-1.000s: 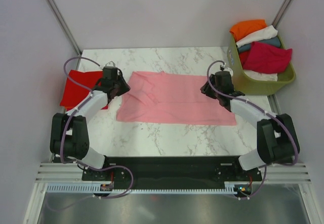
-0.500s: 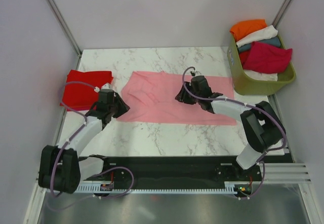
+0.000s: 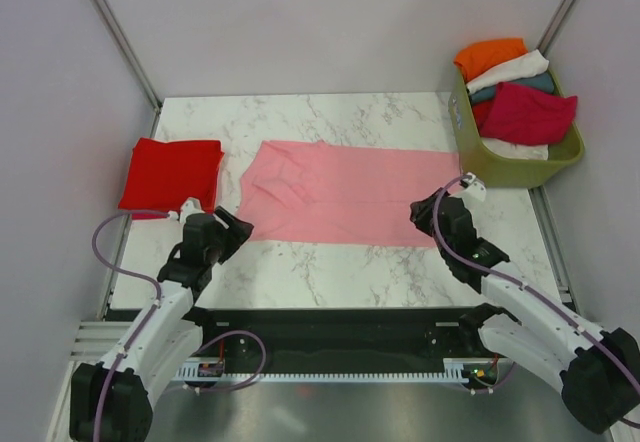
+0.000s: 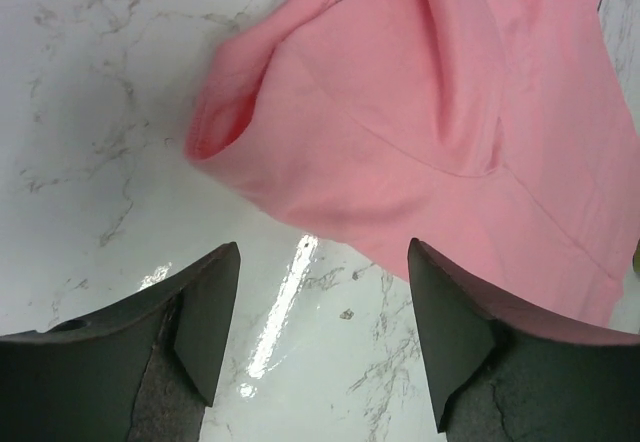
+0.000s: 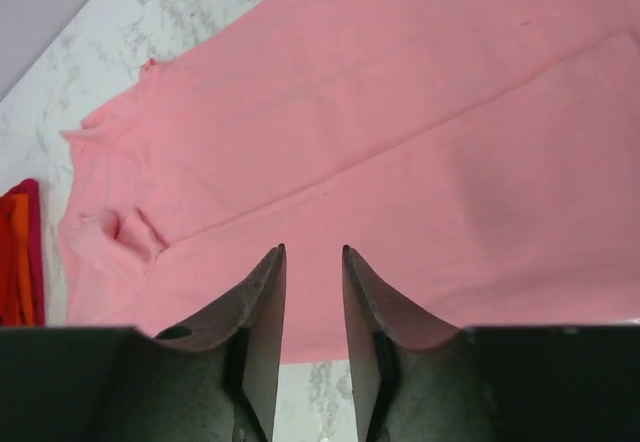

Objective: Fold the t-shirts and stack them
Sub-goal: Fold the tshirt

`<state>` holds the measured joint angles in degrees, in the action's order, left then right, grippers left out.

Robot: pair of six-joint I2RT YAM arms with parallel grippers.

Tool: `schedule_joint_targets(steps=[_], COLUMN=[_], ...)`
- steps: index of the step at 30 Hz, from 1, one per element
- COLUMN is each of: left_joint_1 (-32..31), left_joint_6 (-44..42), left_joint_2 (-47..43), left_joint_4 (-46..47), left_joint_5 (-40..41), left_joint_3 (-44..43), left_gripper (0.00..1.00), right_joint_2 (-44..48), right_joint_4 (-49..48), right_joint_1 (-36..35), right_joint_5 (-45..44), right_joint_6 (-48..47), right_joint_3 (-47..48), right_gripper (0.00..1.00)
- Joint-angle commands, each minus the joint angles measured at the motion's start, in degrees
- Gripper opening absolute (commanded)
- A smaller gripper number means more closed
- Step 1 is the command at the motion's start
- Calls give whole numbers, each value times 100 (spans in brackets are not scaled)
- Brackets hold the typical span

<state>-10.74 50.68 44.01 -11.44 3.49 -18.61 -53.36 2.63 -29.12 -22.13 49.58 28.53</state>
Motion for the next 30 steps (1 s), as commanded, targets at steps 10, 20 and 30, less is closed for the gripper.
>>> schedule_joint_targets(steps=[10, 20, 30], left_joint_1=[-7, -7, -7], left_joint_6=[821, 909, 1023], left_joint_2=[265, 687, 1083], left_joint_4=[318, 669, 898], left_joint_5=[442, 776, 803], left_joint_3=[165, 121, 121], left_gripper=[72, 70, 68], right_joint_2=[-788, -1896, -2503], right_joint_4=[941, 862, 572], right_joint_1=[126, 179, 214], right_joint_5=[-714, -556, -90], right_joint_6=[25, -89, -168], right_joint_3=[47, 548, 566], right_gripper=[0, 0, 0])
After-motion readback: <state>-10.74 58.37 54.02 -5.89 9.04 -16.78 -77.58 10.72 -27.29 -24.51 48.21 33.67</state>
